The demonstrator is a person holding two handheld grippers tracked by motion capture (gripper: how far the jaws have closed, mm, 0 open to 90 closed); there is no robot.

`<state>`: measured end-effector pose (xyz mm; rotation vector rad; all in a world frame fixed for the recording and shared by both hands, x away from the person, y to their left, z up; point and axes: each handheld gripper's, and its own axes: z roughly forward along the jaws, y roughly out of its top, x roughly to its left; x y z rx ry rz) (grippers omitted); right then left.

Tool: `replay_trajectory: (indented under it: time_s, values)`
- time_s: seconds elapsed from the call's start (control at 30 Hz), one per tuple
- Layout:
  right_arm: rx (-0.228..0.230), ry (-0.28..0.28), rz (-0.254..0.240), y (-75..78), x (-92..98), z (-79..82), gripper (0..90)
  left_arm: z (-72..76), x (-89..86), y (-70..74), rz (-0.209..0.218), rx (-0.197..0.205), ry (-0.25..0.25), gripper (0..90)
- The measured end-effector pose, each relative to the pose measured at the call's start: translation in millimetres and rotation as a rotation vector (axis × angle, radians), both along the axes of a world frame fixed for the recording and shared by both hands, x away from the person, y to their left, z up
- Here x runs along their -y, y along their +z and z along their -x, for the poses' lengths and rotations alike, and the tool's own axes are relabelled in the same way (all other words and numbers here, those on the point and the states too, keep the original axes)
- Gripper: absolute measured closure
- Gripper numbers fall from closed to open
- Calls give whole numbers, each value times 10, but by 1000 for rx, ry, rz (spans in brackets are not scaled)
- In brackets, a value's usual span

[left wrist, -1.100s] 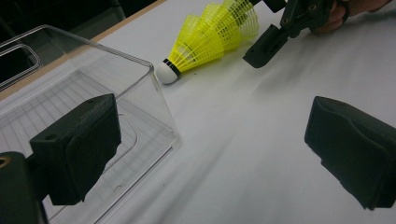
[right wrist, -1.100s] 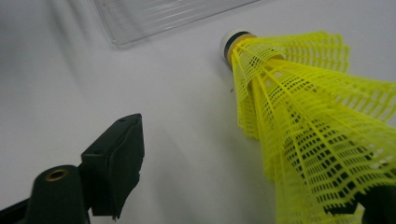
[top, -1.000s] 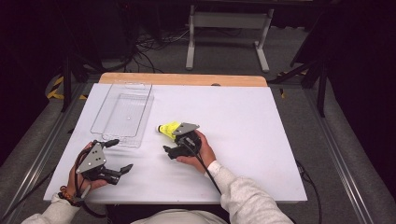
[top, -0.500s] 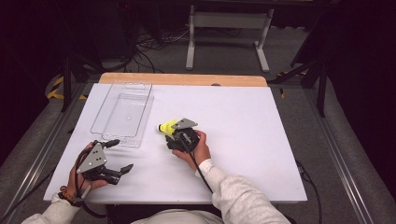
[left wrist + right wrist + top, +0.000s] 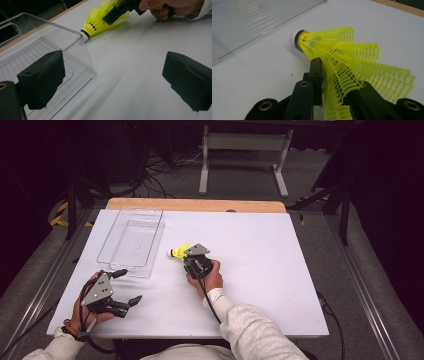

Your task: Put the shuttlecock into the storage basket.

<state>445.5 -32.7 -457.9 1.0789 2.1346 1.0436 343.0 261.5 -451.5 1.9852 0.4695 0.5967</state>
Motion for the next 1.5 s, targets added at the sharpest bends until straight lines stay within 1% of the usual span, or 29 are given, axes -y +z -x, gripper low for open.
replay_trajectory:
  time_s: [0.17, 0.37, 0.47, 0.6, 0.8, 0.9, 0.93, 1.07, 1.17, 1.23, 1.37, 1.4, 1.5]
  values:
    - [8, 4, 6, 16, 6, 6, 801, 1, -5, 3, 1, 2, 4, 54]
    - [6, 4, -10, 29, 39, -6, 806, 0, -5, 3, 0, 3, 5, 53]
    - [4, 7, -16, 36, 48, -7, 808, 5, -12, 11, 11, 6, 6, 53]
    - [13, 12, -25, 58, 62, 0, 810, 9, -20, 14, 11, 8, 8, 52]
    - [21, 13, -54, 92, 109, -3, 813, 1, -24, 12, 12, 6, 8, 51]
    - [29, 17, -54, 112, 122, 4, 815, 1, -26, 13, 18, 10, 10, 51]
    - [31, 18, -58, 122, 127, 6, 840, 3, -25, 12, 21, 7, 10, 51]
    - [47, 27, -67, 171, 152, 25, 843, 6, -24, 15, 14, 10, 13, 50]
    - [43, 37, -60, 178, 153, 26, 843, 3, -25, 15, 12, 11, 13, 50]
    - [35, 38, -69, 176, 165, 23, 843, 3, -25, 15, 11, 12, 13, 50]
    - [40, 40, -78, 197, 186, 30, 844, 2, -26, 13, 15, 12, 14, 50]
    - [42, 39, -83, 203, 191, 34, 844, 3, -24, 11, 21, 8, 13, 50]
    - [48, 40, -87, 228, 217, 41, 844, 0, -32, 15, 19, 11, 18, 50]
